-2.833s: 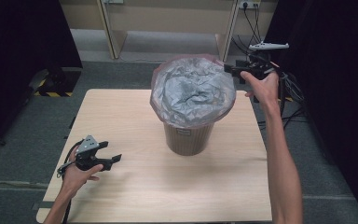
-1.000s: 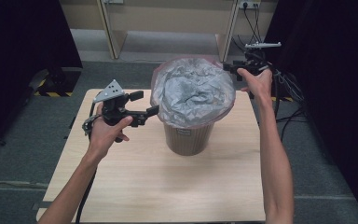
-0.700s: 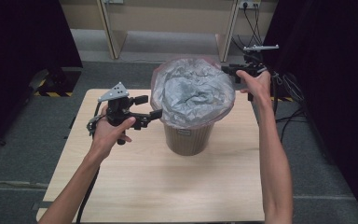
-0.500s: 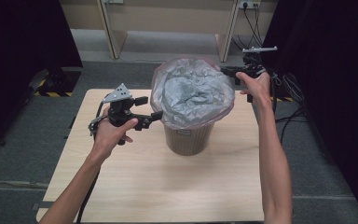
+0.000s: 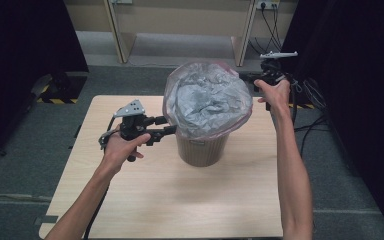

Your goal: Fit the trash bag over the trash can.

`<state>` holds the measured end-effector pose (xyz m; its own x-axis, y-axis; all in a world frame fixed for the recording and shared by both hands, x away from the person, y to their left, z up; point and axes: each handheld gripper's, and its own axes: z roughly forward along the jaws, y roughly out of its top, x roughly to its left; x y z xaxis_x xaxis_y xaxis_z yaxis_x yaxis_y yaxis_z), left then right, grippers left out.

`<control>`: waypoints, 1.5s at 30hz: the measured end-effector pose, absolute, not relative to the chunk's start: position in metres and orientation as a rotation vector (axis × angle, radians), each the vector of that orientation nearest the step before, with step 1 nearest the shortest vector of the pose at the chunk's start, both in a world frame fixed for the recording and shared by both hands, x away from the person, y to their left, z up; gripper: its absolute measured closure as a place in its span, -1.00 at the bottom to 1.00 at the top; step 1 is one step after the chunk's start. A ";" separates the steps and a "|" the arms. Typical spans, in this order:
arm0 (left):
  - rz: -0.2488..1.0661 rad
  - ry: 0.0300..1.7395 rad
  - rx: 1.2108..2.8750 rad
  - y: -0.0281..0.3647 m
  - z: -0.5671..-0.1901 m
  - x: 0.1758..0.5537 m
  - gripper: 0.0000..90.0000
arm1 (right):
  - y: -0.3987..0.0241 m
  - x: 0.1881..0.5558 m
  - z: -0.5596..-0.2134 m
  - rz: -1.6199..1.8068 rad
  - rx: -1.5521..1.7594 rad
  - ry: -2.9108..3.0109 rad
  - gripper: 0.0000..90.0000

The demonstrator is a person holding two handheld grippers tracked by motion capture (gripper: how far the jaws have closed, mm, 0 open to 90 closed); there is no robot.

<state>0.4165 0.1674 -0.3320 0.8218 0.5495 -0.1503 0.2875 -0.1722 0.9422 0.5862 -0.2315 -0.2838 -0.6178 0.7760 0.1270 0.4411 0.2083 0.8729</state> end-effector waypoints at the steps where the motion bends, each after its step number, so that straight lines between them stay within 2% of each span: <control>1: 0.265 0.639 1.772 0.167 -0.332 0.416 0.30 | -0.232 0.586 -0.283 1.377 1.133 2.147 0.96; 4: 0.254 0.633 1.763 0.167 -0.334 0.415 0.59 | -0.232 0.585 -0.283 1.371 1.120 2.152 0.99; 13: 0.253 0.643 1.747 0.175 -0.341 0.419 0.89 | -0.233 0.584 -0.285 1.346 1.103 2.152 1.00; 33: 0.242 0.759 1.814 0.177 -0.401 0.445 0.97 | -0.210 0.598 -0.337 1.280 1.134 2.273 1.00; 36: 0.297 0.765 1.859 0.174 -0.408 0.448 0.97 | -0.209 0.603 -0.348 1.265 1.162 2.279 1.00; 45: 0.260 0.818 1.914 0.171 -0.439 0.459 0.97 | -0.206 0.607 -0.387 1.183 1.241 2.331 1.00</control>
<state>0.4587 0.1714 -0.4392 0.7484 0.6419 -0.1671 0.4278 -0.2746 0.8611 0.6075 -0.2065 -0.3867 -0.6072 0.7807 0.1475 0.5799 0.3085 0.7541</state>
